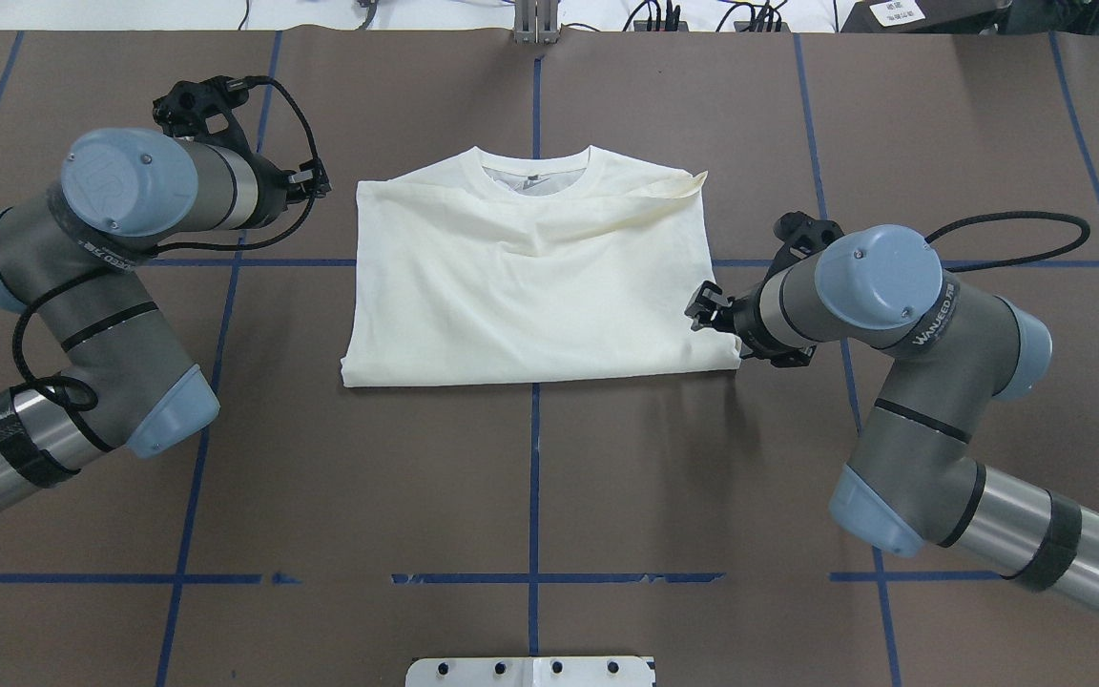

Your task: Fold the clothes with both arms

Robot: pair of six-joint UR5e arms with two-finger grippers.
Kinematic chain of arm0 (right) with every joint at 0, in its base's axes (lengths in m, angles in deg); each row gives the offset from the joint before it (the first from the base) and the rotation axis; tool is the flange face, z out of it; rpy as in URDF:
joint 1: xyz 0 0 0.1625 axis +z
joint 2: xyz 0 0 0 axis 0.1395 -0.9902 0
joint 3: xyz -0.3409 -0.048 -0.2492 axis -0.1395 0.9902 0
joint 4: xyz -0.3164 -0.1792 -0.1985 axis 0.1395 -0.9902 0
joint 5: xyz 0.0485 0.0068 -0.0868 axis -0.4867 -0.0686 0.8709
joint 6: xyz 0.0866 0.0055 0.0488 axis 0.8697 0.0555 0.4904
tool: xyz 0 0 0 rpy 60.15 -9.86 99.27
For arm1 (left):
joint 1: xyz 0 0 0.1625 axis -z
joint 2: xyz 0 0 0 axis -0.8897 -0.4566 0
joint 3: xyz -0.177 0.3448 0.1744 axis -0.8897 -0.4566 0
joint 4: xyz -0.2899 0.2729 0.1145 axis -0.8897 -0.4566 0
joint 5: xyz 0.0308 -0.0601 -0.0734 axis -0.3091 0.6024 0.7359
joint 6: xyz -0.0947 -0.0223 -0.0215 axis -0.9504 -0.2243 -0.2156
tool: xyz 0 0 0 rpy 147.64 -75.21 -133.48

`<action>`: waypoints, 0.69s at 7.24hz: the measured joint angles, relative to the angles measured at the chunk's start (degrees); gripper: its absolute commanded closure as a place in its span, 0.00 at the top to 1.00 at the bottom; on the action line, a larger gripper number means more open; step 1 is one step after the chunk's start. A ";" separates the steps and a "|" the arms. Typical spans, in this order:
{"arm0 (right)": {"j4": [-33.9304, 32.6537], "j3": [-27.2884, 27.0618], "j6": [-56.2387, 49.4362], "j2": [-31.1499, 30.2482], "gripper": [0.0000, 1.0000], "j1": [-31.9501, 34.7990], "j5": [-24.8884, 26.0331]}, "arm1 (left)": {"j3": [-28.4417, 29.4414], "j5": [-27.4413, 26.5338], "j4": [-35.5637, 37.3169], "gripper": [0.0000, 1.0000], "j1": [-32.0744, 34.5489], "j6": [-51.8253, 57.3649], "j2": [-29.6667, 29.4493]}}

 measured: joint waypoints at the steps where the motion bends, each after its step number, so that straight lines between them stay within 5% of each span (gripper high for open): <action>1: 0.04 0.68 1.04 -0.25 0.45 -0.54 0.44 | -0.32 -0.01 0.06 0.55 -0.03 0.02 0.05; 2: 0.05 1.10 1.51 -0.25 0.04 -0.73 0.61 | -0.45 -0.01 0.12 0.55 -0.05 0.05 0.09; 5: 0.06 1.48 1.78 -0.26 0.00 -0.80 0.59 | -0.41 -0.22 0.16 0.55 0.02 0.19 0.49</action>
